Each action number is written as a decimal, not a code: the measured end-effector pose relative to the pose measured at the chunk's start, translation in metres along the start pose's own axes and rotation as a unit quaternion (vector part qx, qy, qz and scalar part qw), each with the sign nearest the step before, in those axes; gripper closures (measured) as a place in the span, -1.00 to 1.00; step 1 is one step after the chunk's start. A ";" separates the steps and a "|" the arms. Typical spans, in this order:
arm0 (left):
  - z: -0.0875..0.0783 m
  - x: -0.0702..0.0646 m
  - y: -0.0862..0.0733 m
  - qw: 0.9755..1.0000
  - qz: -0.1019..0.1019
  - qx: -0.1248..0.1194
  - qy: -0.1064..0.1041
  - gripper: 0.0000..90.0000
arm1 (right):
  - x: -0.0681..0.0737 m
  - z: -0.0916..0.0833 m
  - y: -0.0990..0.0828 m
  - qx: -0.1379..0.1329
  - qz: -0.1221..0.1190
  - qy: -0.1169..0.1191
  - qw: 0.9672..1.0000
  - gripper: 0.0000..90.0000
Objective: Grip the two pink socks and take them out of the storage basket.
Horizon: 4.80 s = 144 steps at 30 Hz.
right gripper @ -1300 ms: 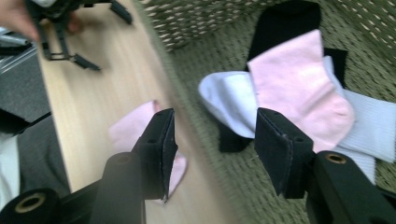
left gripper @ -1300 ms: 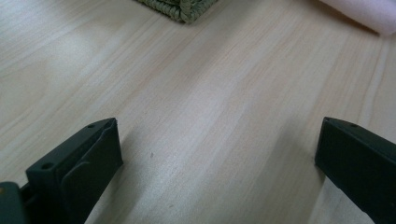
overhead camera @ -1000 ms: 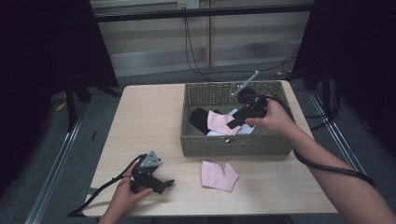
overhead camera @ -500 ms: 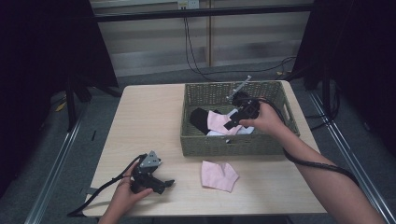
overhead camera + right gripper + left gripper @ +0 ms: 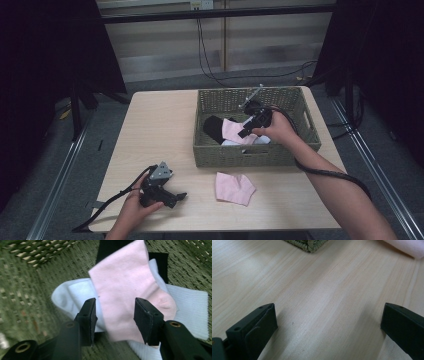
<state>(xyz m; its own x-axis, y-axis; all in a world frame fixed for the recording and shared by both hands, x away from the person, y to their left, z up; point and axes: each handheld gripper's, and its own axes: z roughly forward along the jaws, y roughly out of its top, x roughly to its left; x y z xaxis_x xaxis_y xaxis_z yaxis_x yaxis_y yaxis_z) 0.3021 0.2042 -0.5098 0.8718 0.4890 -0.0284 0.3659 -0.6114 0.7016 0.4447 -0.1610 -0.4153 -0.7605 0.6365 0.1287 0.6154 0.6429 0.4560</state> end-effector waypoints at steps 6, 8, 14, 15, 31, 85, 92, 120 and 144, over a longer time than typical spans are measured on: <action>0.000 0.000 0.000 1.000 0.000 0.000 0.000 -1.00 | -0.011 0.012 0.001 0.003 0.023 -0.012 1.000 0.35; 0.000 0.000 0.000 1.000 0.000 0.000 0.001 -1.00 | -0.014 0.014 0.002 0.003 0.023 -0.011 1.000 0.37; 0.000 0.000 0.000 1.000 0.000 -0.002 -0.001 -1.00 | -0.021 0.024 0.002 0.011 0.030 -0.027 0.999 0.46; 0.000 0.000 0.000 1.000 0.000 -0.001 0.000 -1.00 | -0.021 0.025 0.002 0.010 0.038 -0.028 0.999 0.53; 0.000 0.000 0.000 1.000 0.000 -0.001 0.000 -1.00 | -0.021 0.005 0.002 0.006 0.046 -0.005 0.999 0.96; 0.000 0.000 0.000 1.000 0.001 0.001 -0.001 -1.00 | 0.013 -0.135 0.012 -0.038 -0.008 0.030 0.999 1.00; 0.000 0.000 0.000 1.000 0.002 0.002 0.000 -1.00 | 0.025 -0.151 0.013 -0.049 -0.022 0.032 0.998 1.00; 0.000 0.000 0.000 1.000 0.002 0.002 0.000 -1.00 | 0.071 -0.183 0.009 -0.063 -0.078 0.055 0.993 1.00; 0.000 0.000 0.000 1.000 0.002 0.000 0.000 -1.00 | 0.105 -0.164 -0.005 -0.067 -0.116 0.103 0.986 1.00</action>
<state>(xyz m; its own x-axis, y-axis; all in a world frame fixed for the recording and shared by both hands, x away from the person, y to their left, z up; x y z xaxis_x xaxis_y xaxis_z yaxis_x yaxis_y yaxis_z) 0.3023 0.2043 -0.5098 0.8727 0.4875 -0.0253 0.3630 -0.6134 0.7014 0.3275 -0.1677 -0.2594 -0.9124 0.3692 0.1769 0.3967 0.6908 0.6045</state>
